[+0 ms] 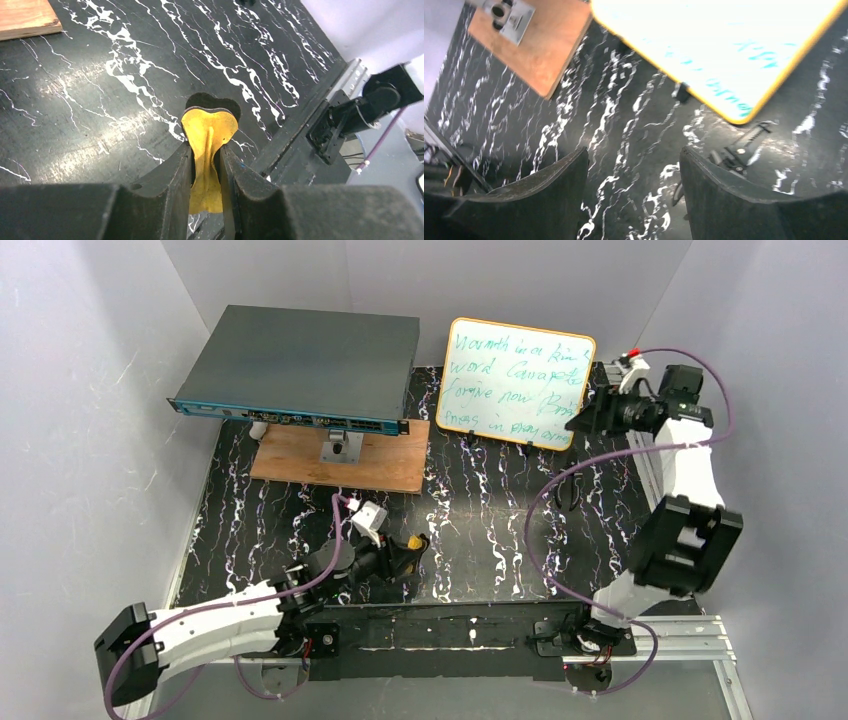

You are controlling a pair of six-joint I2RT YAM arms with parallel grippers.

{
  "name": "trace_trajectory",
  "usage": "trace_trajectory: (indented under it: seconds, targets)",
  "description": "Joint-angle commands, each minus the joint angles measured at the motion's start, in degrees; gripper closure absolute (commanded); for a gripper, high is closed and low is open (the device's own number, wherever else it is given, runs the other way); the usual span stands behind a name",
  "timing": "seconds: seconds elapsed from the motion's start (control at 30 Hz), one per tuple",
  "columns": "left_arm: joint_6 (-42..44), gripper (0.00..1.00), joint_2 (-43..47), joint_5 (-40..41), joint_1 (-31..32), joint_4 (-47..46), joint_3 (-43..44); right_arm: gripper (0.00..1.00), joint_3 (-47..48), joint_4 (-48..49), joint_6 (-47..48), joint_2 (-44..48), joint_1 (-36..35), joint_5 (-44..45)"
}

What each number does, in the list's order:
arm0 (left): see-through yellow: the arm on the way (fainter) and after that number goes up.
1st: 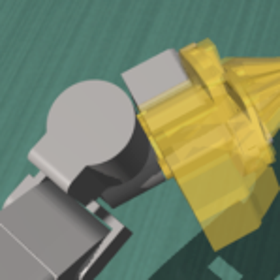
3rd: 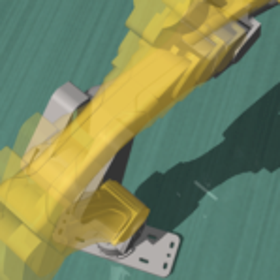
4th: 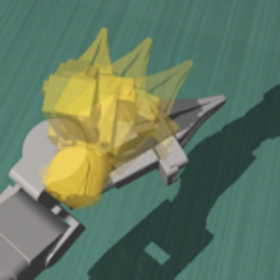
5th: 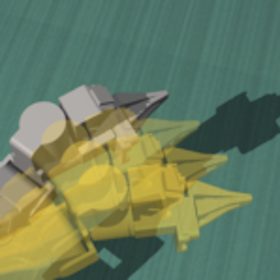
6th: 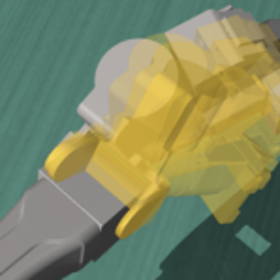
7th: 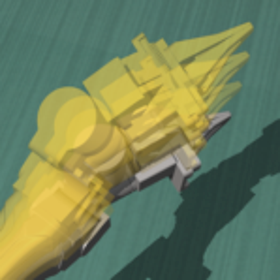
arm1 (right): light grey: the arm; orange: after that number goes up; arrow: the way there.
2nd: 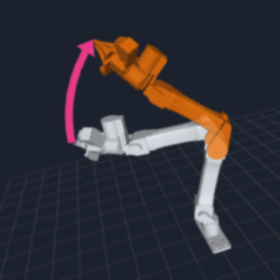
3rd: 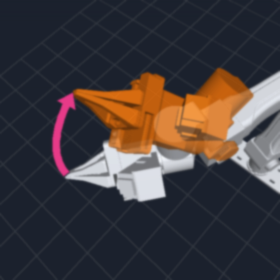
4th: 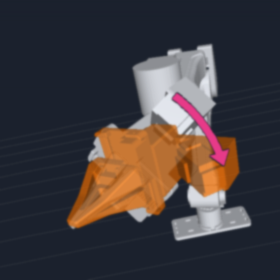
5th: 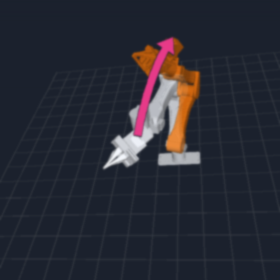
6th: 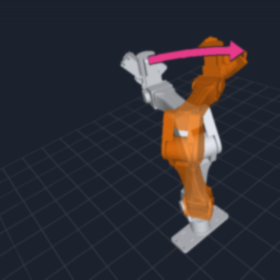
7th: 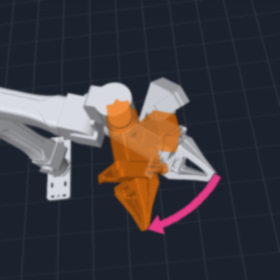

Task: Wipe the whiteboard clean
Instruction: Pick up the whiteboard eraser from the center of the board, then pick up the whiteboard from the whiteboard stand.

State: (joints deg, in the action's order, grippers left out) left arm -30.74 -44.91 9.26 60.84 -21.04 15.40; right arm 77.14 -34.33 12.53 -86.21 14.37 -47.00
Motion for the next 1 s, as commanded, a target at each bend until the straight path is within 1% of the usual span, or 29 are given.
trace_trajectory:
  seconds: [0.0,0.1,0.23,0.37,0.43,0.53,0.63,0.83,0.97]
  targets:
    - [0.9,1.0,7.9,-2.5,-0.6,-4.4,-5.0,0.28,8.9,0.5,-4.4,-9.9,4.5,-1.7]
    - [1.9,1.0,12.0,-1.9,-0.8,-0.8,-5.7,0.26,14.5,0.5,-3.1,-15.9,4.7,1.7]
    - [3.5,1.0,13.9,-1.5,-1.6,0.7,-6.0,0.25,21.5,0.8,-2.7,-23.6,4.7,0.0]
    - [5.1,1.0,12.4,-3.4,-3.3,0.9,-4.1,0.25,28.5,1.9,-2.8,-31.3,4.7,-1.8]
    - [5.5,1.0,11.0,-5.3,-4.2,0.0,-3.3,0.25,32.7,0.9,-2.7,-35.1,4.7,-2.8]
    - [5.4,1.0,8.7,-7.1,-4.9,-2.0,-2.5,0.25,36.6,0.4,-3.4,-39.9,4.6,-4.2]
    - [5.2,1.0,5.8,-7.9,-5.5,-3.6,-1.3,0.24,38.2,1.7,-5.7,-42.6,4.6,-5.5]
    - [5.0,1.0,0.4,-9.3,-6.4,-4.1,1.2,0.26,40.8,3.1,-9.2,-47.3,3.2,-11.3]
    - [4.4,1.0,-0.3,-11.2,-6.7,-4.2,1.4,0.28,40.5,4.6,-11.0,-48.5,1.6,-12.5]
